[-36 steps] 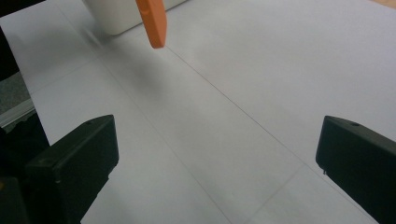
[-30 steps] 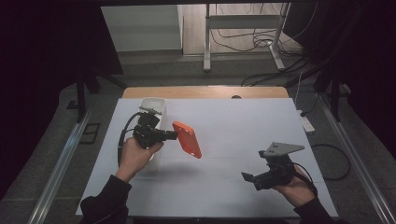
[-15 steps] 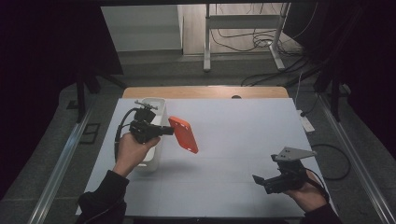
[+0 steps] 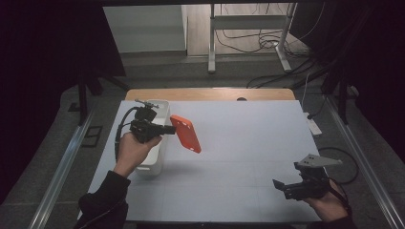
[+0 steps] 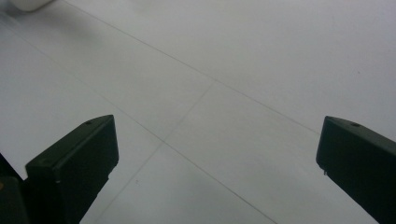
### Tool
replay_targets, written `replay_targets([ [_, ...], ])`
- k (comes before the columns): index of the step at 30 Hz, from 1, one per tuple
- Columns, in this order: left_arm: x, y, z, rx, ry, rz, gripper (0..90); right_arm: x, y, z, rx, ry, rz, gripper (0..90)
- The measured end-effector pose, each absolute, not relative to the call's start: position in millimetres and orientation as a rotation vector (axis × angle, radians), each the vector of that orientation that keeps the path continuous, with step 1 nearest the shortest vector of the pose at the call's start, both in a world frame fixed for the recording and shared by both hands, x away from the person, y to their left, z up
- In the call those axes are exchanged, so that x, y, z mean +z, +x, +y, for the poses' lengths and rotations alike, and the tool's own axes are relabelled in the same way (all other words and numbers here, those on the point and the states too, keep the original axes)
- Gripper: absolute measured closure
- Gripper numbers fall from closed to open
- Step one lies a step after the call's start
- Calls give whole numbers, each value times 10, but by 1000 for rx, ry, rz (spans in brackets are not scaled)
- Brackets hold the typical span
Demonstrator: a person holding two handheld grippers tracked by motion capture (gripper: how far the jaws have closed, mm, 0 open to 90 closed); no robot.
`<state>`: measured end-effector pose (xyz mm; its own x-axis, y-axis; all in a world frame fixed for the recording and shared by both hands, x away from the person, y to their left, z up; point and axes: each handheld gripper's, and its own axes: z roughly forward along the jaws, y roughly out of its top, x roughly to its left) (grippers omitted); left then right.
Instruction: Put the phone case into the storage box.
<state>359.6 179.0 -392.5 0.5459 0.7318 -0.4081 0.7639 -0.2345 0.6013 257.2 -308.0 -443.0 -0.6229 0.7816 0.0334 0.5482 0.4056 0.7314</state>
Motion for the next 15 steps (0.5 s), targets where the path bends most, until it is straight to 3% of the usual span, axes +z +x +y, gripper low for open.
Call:
replay_targets([
  [15,-3799,3726,1897,-2,2000,1255,891,-4464,2481,-3248,950,1240,2334,0],
])
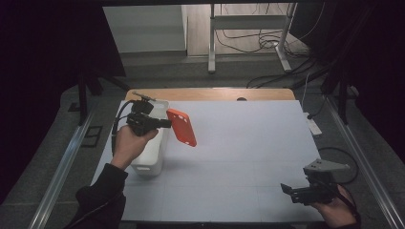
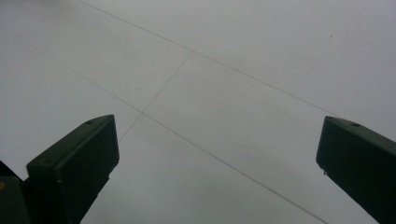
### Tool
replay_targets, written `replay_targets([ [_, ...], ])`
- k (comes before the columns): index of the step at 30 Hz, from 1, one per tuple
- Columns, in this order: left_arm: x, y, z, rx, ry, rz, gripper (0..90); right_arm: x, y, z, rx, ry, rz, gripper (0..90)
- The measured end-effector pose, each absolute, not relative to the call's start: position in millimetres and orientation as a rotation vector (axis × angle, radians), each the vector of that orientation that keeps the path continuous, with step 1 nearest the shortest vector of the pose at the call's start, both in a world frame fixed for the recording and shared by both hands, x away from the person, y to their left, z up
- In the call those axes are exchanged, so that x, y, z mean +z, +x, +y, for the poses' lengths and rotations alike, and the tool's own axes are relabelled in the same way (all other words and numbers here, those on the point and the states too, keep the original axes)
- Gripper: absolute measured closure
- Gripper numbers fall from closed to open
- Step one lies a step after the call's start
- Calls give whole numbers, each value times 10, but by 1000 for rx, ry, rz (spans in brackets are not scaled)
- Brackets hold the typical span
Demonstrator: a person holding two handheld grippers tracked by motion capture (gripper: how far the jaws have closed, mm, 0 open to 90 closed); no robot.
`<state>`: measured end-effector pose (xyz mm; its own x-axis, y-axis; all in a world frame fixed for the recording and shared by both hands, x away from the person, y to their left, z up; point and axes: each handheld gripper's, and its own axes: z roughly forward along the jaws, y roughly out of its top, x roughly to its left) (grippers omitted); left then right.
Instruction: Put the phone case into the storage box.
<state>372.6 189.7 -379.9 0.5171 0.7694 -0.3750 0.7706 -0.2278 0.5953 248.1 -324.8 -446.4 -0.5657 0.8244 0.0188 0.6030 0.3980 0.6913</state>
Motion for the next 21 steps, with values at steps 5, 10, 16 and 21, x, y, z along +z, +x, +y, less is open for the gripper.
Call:
replay_targets([
  [5,-3736,3784,1981,8,1980,1282,891,-4456,2464,-3272,963,1255,2311,0],
  [10,-3653,3838,2050,31,1964,1297,891,-4453,2453,-3269,960,1243,2310,0],
  [16,-3591,3904,2098,51,1956,1322,891,-4453,2449,-3278,971,1248,2295,0],
  [21,-3554,3955,2147,63,1944,1341,891,-4450,2444,-3288,982,1253,2289,0],
])
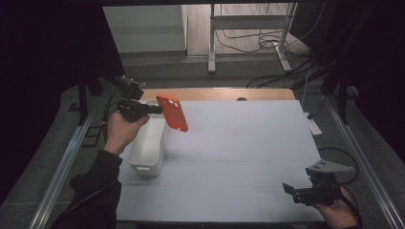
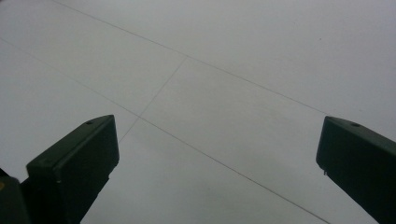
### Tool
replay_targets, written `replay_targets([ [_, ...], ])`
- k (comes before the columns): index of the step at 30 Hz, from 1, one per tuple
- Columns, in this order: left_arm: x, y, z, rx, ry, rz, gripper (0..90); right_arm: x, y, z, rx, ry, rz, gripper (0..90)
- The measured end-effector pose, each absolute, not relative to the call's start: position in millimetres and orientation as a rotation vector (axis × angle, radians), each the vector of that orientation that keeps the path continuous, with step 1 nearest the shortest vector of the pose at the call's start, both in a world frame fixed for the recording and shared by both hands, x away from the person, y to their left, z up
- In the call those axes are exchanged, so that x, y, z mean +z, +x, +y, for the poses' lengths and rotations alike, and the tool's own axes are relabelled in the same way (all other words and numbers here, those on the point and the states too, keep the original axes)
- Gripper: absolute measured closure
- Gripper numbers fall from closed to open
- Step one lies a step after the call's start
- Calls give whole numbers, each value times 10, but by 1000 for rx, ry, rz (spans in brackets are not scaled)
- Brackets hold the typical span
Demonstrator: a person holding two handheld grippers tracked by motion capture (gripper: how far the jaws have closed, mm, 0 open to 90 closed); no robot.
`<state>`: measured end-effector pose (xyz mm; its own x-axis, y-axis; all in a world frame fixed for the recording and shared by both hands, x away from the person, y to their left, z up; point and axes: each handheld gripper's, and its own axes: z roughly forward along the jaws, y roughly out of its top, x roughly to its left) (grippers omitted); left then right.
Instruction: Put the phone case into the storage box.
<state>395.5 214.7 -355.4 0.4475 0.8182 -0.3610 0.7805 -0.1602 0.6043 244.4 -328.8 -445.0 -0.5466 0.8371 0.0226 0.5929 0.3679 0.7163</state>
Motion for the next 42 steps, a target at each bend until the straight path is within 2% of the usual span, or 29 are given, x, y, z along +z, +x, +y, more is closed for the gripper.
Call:
replay_targets([
  [14,-3486,4110,2305,113,1921,1406,891,-4445,2435,-3311,1007,1264,2274,0],
  [42,-3593,4362,2706,191,1856,1565,891,-4449,2437,-3311,1001,1264,2282,0],
])
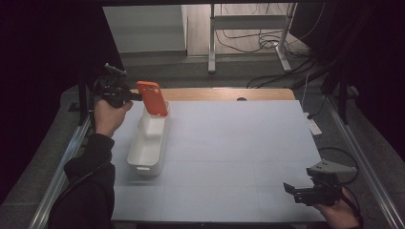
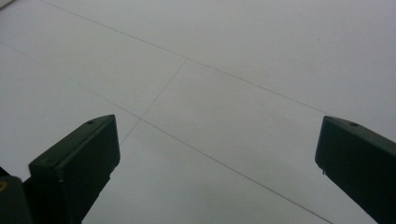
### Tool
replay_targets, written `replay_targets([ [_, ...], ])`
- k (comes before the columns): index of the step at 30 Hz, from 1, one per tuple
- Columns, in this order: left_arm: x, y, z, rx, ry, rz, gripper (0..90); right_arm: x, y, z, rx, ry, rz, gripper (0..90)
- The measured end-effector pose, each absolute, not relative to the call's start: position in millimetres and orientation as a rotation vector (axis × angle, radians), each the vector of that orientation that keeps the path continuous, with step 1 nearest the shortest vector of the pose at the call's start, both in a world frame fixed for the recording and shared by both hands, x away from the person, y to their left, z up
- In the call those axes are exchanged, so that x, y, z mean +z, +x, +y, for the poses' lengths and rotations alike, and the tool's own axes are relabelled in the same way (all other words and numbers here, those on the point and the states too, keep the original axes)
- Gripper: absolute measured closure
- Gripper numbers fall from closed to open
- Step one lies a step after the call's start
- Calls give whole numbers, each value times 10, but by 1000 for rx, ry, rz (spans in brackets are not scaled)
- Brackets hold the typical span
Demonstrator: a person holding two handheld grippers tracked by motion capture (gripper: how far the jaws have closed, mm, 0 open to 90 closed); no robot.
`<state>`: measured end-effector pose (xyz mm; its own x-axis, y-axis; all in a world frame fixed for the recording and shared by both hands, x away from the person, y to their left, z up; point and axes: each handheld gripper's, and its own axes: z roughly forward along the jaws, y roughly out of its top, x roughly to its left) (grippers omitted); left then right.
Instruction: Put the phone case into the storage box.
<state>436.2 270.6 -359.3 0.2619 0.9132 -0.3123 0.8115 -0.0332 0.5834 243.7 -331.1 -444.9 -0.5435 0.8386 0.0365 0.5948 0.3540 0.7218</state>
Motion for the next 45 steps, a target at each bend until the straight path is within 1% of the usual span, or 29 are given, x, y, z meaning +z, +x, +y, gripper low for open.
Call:
replay_targets([
  [18,-3754,4538,2761,208,1851,1634,891,-4452,2436,-3303,987,1260,2294,0],
  [45,-4181,4751,2710,174,1867,1717,891,-4456,2428,-3292,982,1244,2305,0],
])
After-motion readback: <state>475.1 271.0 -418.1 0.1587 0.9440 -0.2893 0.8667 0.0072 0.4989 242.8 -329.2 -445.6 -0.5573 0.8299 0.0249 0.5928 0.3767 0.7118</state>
